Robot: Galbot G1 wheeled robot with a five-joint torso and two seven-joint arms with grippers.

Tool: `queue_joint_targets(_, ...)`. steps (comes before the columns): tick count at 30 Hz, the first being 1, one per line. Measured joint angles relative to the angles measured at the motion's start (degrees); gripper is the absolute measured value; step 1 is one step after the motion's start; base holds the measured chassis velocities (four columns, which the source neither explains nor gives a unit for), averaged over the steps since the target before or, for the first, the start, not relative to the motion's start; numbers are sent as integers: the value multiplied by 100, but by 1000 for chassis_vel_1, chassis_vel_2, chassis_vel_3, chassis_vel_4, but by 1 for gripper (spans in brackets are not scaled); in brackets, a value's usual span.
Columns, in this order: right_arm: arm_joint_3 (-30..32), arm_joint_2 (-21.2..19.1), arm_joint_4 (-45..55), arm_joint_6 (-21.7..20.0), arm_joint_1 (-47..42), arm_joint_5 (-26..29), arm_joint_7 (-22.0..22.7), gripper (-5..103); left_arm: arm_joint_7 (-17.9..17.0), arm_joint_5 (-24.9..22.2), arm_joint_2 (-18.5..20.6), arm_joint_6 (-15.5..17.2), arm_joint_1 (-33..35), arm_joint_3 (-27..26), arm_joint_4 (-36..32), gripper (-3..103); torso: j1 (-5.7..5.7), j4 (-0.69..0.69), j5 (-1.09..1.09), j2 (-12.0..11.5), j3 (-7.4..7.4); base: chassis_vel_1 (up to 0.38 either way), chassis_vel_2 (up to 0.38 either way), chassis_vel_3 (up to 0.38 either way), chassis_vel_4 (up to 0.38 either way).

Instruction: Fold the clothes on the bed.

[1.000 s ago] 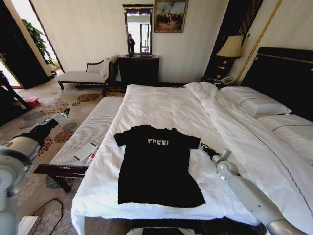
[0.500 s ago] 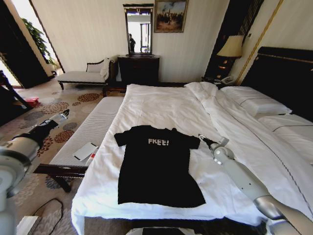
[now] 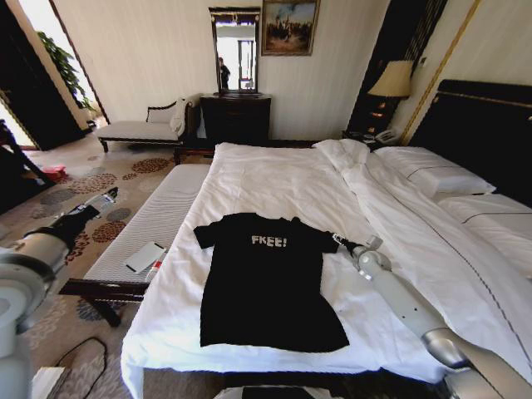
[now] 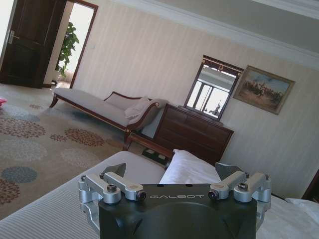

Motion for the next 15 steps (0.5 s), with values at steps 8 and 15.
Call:
queue_joint_targets(8, -71, 34, -21, 16, 31, -49, -66, 61, 8, 4, 16, 1, 7, -18, 16, 100, 0, 0, 0, 0, 0, 0, 0, 0, 0)
queue_joint_targets(15, -75, 16, -26, 56, 13, -135, -90, 39, 10, 25, 14, 1, 10, -17, 22, 100, 0, 0, 0, 0, -1, 0, 0, 0, 0)
